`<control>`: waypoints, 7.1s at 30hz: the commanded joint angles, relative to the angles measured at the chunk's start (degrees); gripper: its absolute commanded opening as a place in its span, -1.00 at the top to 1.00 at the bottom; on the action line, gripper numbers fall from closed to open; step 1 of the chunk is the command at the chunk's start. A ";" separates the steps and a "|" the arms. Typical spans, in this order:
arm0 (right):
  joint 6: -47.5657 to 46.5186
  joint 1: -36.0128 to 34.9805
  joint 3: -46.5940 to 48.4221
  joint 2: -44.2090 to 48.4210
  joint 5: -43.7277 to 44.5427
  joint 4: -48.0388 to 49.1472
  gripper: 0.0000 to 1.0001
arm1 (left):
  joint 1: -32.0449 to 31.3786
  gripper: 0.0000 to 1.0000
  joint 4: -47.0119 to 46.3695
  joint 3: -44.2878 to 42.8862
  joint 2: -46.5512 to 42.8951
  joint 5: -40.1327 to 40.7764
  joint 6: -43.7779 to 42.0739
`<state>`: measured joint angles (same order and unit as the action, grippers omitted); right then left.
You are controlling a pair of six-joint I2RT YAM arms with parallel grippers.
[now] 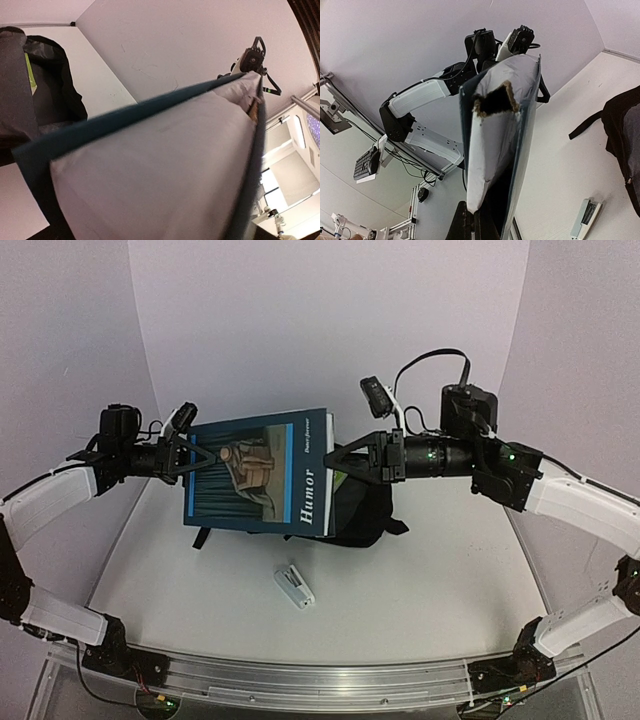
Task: Pack the student bag
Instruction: Place the book in the student bag.
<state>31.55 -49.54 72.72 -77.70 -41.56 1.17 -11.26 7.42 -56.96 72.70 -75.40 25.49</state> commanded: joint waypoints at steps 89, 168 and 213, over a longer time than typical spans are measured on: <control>14.08 36.89 -22.36 12.13 9.28 1.39 1.00 | -6.41 -0.36 -5.94 -15.29 31.73 35.57 14.91; 45.11 25.78 -25.20 -13.35 9.51 31.30 1.00 | -16.13 0.99 -24.57 -21.35 23.70 18.89 10.27; 31.67 13.76 0.55 -35.41 27.64 13.25 -0.01 | -17.92 1.00 -15.31 -20.00 21.35 22.19 4.74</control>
<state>65.60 -35.17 72.86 -113.03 -16.71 17.51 -28.58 -5.95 -74.72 98.10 -51.79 31.73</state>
